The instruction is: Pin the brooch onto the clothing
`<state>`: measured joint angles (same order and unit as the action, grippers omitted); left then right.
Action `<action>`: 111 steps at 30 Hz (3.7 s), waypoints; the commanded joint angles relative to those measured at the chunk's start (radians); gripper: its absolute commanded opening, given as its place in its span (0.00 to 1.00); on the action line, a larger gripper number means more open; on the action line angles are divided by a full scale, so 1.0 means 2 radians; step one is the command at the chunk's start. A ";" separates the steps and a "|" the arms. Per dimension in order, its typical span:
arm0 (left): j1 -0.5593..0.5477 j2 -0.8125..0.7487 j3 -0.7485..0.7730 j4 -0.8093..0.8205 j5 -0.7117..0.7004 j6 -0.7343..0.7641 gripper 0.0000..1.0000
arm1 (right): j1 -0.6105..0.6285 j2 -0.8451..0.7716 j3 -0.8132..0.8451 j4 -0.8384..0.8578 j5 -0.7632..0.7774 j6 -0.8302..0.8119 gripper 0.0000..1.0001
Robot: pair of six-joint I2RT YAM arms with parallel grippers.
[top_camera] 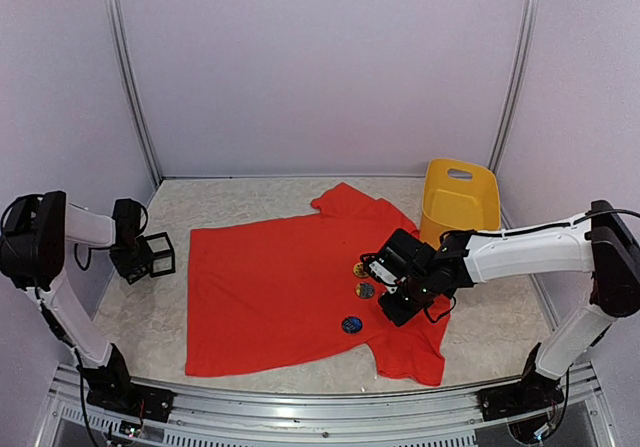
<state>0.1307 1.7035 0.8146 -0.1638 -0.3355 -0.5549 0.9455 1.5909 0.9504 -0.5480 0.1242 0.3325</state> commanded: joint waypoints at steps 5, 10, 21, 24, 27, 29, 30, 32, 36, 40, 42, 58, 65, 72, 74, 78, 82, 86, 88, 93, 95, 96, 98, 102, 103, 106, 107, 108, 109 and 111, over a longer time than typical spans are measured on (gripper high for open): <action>0.003 -0.002 -0.008 0.002 0.025 0.004 0.41 | -0.006 0.003 -0.001 0.005 -0.003 -0.006 0.12; 0.003 -0.017 -0.018 0.009 0.027 0.004 0.36 | -0.006 0.005 -0.001 0.006 -0.007 -0.008 0.13; 0.000 -0.039 -0.022 0.009 0.033 0.005 0.21 | -0.005 0.011 0.004 0.003 -0.014 -0.011 0.13; -0.001 -0.054 -0.026 0.010 0.037 0.004 0.21 | -0.005 0.013 0.006 0.003 -0.013 -0.012 0.13; -0.003 -0.070 -0.030 0.011 0.042 0.002 0.21 | -0.006 0.014 0.008 0.003 -0.014 -0.013 0.13; -0.006 -0.077 -0.031 0.012 0.044 0.002 0.21 | -0.006 0.015 0.009 0.003 -0.015 -0.014 0.13; -0.007 -0.078 -0.031 0.011 0.044 0.002 0.21 | -0.005 0.015 0.011 0.003 -0.015 -0.014 0.13; -0.011 -0.085 -0.033 0.009 0.045 0.000 0.21 | -0.006 0.015 0.014 0.002 -0.016 -0.015 0.13; -0.026 -0.106 -0.036 0.001 0.039 -0.004 0.21 | -0.005 0.010 0.018 0.005 -0.016 -0.016 0.13; -0.051 -0.136 -0.031 -0.023 0.024 -0.006 0.21 | -0.007 -0.004 0.022 0.011 -0.021 -0.019 0.13; -0.075 -0.161 -0.029 -0.036 0.010 -0.007 0.21 | -0.013 -0.015 0.025 0.019 -0.036 -0.020 0.13; -0.487 -0.240 0.080 0.058 -0.144 0.238 0.21 | -0.123 -0.089 0.111 0.147 -0.218 -0.016 0.20; -0.637 -0.189 0.052 0.234 -0.136 0.458 0.21 | -0.116 -0.087 0.144 0.200 -0.325 0.041 0.31; -0.672 -0.147 0.066 0.276 -0.112 0.540 0.21 | -0.078 -0.084 0.137 0.240 -0.380 0.056 0.46; -0.673 -0.139 0.071 0.275 -0.116 0.549 0.21 | -0.077 -0.078 0.137 0.249 -0.397 0.069 0.47; -0.676 -0.127 0.077 0.272 -0.128 0.560 0.21 | -0.068 -0.062 0.149 0.245 -0.404 0.074 0.46; -0.678 -0.125 0.078 0.274 -0.128 0.561 0.21 | -0.064 -0.044 0.155 0.235 -0.398 0.076 0.39; -0.678 -0.125 0.077 0.272 -0.129 0.562 0.21 | -0.063 -0.035 0.154 0.237 -0.396 0.080 0.36; -0.678 -0.126 0.076 0.272 -0.129 0.562 0.21 | -0.063 -0.033 0.153 0.242 -0.398 0.082 0.28; -0.679 -0.125 0.075 0.275 -0.132 0.563 0.21 | -0.059 -0.028 0.148 0.245 -0.409 0.084 0.03; -0.678 -0.122 0.078 0.278 -0.139 0.563 0.21 | -0.059 -0.025 0.149 0.244 -0.415 0.084 0.00; -0.678 -0.121 0.079 0.278 -0.140 0.562 0.21 | -0.059 -0.026 0.149 0.242 -0.418 0.081 0.00; -0.679 -0.120 0.082 0.276 -0.141 0.557 0.26 | -0.060 -0.032 0.147 0.237 -0.412 0.074 0.00; -0.676 -0.132 0.089 0.251 -0.129 0.511 0.60 | -0.066 -0.057 0.157 0.189 -0.343 0.017 0.00; -0.671 -0.143 0.093 0.234 -0.110 0.488 0.64 | -0.066 -0.066 0.160 0.175 -0.317 -0.011 0.00; -0.646 -0.169 0.109 0.171 -0.003 0.408 0.71 | -0.065 -0.109 0.142 0.192 -0.203 -0.105 0.00; -0.635 -0.181 0.113 0.156 0.042 0.383 0.71 | -0.063 -0.127 0.126 0.212 -0.164 -0.142 0.00; -0.625 -0.189 0.115 0.148 0.076 0.359 0.71 | -0.060 -0.144 0.108 0.240 -0.134 -0.207 0.00; -0.618 -0.195 0.117 0.143 0.094 0.337 0.71 | -0.058 -0.163 0.089 0.274 -0.105 -0.262 0.00; -0.607 -0.203 0.131 0.126 0.095 0.295 0.71 | -0.046 -0.198 0.045 0.363 -0.068 -0.387 0.00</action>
<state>-1.1290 1.3586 1.0130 0.1837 -0.3260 0.2707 0.8242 1.3319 1.1526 -0.0910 -0.2790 0.0612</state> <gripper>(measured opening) 0.712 0.006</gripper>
